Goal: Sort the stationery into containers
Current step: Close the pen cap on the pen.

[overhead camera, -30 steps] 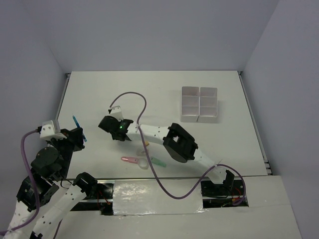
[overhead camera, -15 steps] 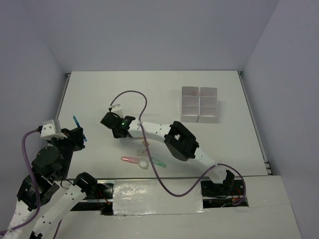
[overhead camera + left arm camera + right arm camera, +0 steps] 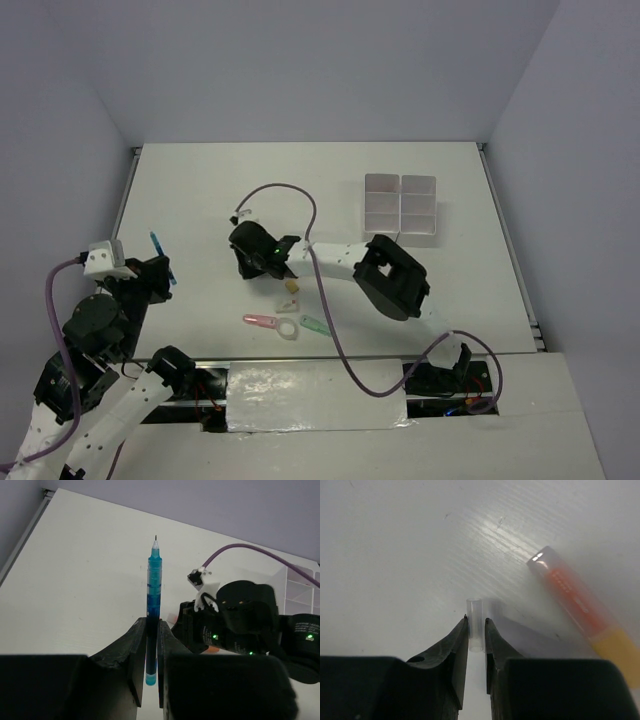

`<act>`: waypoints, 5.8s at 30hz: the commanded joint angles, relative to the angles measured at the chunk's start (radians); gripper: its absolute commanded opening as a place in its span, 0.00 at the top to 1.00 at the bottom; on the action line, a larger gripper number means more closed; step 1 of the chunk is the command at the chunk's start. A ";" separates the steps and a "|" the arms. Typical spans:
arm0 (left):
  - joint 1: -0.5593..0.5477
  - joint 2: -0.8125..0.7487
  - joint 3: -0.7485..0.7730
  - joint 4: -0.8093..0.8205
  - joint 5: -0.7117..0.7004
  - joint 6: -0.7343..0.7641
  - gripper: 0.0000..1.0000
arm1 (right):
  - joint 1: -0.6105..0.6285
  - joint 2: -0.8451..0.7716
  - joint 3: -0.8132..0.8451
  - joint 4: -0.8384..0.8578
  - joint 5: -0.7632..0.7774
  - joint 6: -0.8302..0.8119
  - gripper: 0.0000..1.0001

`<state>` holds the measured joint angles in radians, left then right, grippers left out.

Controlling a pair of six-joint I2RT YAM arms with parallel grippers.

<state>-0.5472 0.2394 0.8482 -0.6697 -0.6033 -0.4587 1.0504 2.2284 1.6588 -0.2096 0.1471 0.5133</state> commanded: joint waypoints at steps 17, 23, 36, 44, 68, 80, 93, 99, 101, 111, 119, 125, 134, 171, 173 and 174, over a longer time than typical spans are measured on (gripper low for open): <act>0.003 0.358 -0.307 1.112 1.147 -0.302 1.00 | -0.153 -1.265 -0.958 0.827 0.457 -0.041 1.00; -0.221 0.613 -0.282 1.380 1.129 -0.198 1.00 | -0.159 -1.417 -1.105 0.969 0.408 -0.058 1.00; -0.338 0.706 -0.227 1.335 1.036 -0.106 1.00 | -0.159 -1.573 -1.217 0.993 0.209 0.119 1.00; -0.338 0.676 -0.248 1.360 1.004 -0.106 1.00 | -0.142 -1.512 -1.219 1.059 0.105 0.172 1.00; -0.338 0.666 -0.255 1.329 0.949 -0.090 1.00 | -0.105 -1.469 -1.169 1.032 0.042 0.139 1.00; -0.338 0.652 -0.276 1.314 0.925 -0.092 1.00 | -0.102 -1.487 -1.151 1.020 0.002 0.096 1.00; -0.338 0.650 -0.278 1.299 0.921 -0.090 1.00 | -0.102 -1.498 -1.134 0.997 0.000 0.067 1.00; -0.338 0.643 -0.268 1.286 0.912 -0.078 1.00 | -0.102 -1.484 -1.142 1.004 -0.017 0.079 1.00; -0.338 0.638 -0.268 1.285 0.909 -0.075 1.00 | -0.102 -1.481 -1.143 1.003 -0.017 0.079 1.00; -0.338 0.633 -0.268 1.280 0.896 -0.064 1.00 | -0.101 -1.478 -1.154 1.004 -0.014 0.076 1.00; -0.338 0.632 -0.270 1.279 0.884 -0.057 1.00 | -0.101 -1.461 -1.162 1.009 -0.014 0.082 1.00; -0.338 0.640 -0.267 1.276 0.876 -0.052 1.00 | -0.099 -1.451 -1.159 1.016 -0.030 0.086 1.00; -0.338 0.635 -0.281 1.288 0.858 -0.055 1.00 | -0.098 -1.455 -1.174 1.029 -0.035 0.090 1.00; -0.338 0.592 -0.319 1.381 0.732 -0.071 1.00 | -0.069 -1.346 -1.176 1.038 -0.018 0.097 1.00; -0.338 0.591 -0.314 1.366 0.728 -0.063 1.00 | -0.069 -1.345 -1.170 1.029 -0.027 0.079 1.00; -0.338 0.586 -0.316 1.365 0.720 -0.063 1.00 | -0.069 -1.343 -1.166 1.023 -0.035 0.070 1.00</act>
<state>-0.8856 0.8547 0.5175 0.5934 0.1581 -0.5499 0.9657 0.8761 0.4587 0.8616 0.1337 0.6144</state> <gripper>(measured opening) 0.229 0.222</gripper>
